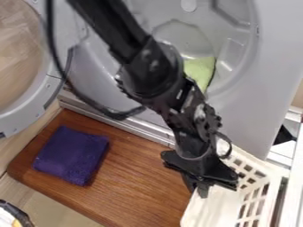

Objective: Move the white basket to the center of the table

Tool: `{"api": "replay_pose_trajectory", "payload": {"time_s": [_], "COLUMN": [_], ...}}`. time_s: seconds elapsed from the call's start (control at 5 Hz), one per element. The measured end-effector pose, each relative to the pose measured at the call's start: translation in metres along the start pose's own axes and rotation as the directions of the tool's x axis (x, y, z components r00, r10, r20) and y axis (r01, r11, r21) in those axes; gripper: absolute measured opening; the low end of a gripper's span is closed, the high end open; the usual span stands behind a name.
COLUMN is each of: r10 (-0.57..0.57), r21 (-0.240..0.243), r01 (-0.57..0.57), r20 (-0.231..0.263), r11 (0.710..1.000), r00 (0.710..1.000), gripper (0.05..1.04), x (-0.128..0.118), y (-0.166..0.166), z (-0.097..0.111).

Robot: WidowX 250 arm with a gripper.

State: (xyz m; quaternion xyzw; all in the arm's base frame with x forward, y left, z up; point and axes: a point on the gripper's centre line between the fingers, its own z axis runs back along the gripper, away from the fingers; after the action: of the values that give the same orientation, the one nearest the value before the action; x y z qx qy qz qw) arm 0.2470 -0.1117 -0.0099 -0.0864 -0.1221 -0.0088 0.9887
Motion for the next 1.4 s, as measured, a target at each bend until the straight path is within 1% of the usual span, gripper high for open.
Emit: {"api": "replay_pose_trajectory", "payload": {"time_s": [0.2,0.4,0.6,0.8,1.0,1.2,1.4], "r10": [0.077,0.267,0.476,0.568,0.637,0.677,0.710], "r21": [0.020,0.062,0.104,0.132,0.177,0.204,0.219], "r01": [-0.078,-0.272,-0.488,-0.588,-0.661,-0.701,-0.729], "r20": [0.032,0.074,0.119,0.161,0.176,0.183,0.172], "r11": [0.997,0.960,0.867,0.798,0.729,0.683,0.649], "r00": [0.997,0.961,0.871,0.807,0.750,0.713,0.683], "gripper": [0.090,0.090,0.090,0.090,0.090,0.090,0.090], "x": [-0.007,-0.015,-0.021,-0.020,-0.021,-0.019,-0.023], "y": [0.007,0.033,0.062,0.084,0.109,0.128,0.139], "z": [0.027,0.046,0.055,0.058,0.054,0.045,0.031]}}
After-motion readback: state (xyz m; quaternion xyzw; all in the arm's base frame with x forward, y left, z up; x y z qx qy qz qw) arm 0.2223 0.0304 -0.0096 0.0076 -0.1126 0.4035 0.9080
